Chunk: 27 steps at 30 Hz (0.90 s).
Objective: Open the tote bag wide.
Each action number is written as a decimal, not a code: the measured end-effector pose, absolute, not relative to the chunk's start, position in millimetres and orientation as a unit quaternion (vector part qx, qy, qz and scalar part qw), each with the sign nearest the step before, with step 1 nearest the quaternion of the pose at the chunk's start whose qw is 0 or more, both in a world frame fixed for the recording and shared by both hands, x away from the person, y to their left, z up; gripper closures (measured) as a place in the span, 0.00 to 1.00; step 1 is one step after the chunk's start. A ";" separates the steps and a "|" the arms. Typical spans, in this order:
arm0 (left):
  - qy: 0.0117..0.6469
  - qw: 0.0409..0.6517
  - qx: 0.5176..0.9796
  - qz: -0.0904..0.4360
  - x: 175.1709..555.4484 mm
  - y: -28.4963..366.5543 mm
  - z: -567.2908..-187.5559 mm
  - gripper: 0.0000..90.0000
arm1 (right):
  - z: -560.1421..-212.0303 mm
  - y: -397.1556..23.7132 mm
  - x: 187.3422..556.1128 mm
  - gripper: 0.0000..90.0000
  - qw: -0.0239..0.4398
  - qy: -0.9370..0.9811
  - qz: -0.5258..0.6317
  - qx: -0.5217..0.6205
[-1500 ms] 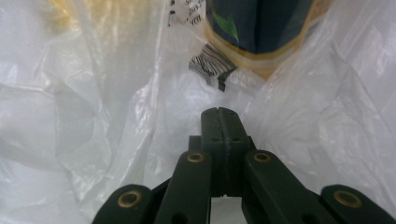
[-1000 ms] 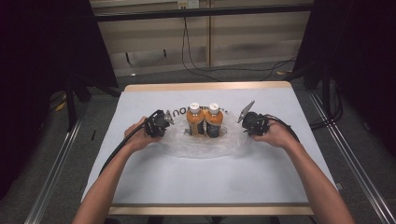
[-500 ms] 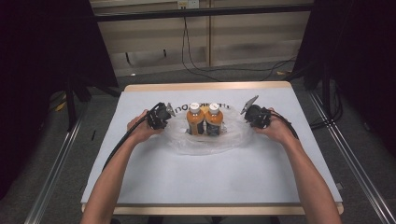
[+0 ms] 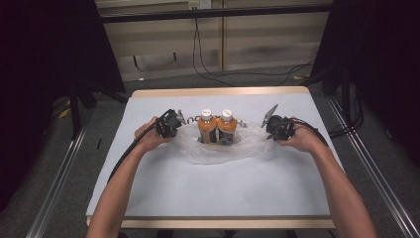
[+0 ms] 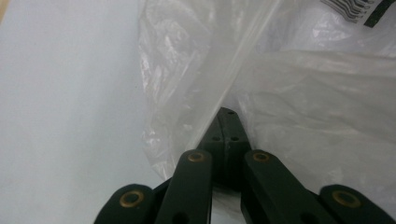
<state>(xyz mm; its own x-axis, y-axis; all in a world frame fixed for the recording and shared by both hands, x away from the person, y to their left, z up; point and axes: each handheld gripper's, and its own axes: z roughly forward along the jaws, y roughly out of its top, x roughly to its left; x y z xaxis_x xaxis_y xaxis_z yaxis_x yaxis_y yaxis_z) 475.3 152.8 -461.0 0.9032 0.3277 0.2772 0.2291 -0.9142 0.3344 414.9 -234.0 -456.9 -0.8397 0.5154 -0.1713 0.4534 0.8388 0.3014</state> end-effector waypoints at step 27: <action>0.224 0.375 0.893 0.111 451.0 188.5 -422.0 0.93 | -426.4 -237.8 405.5 1.00 0.127 0.898 0.303 0.293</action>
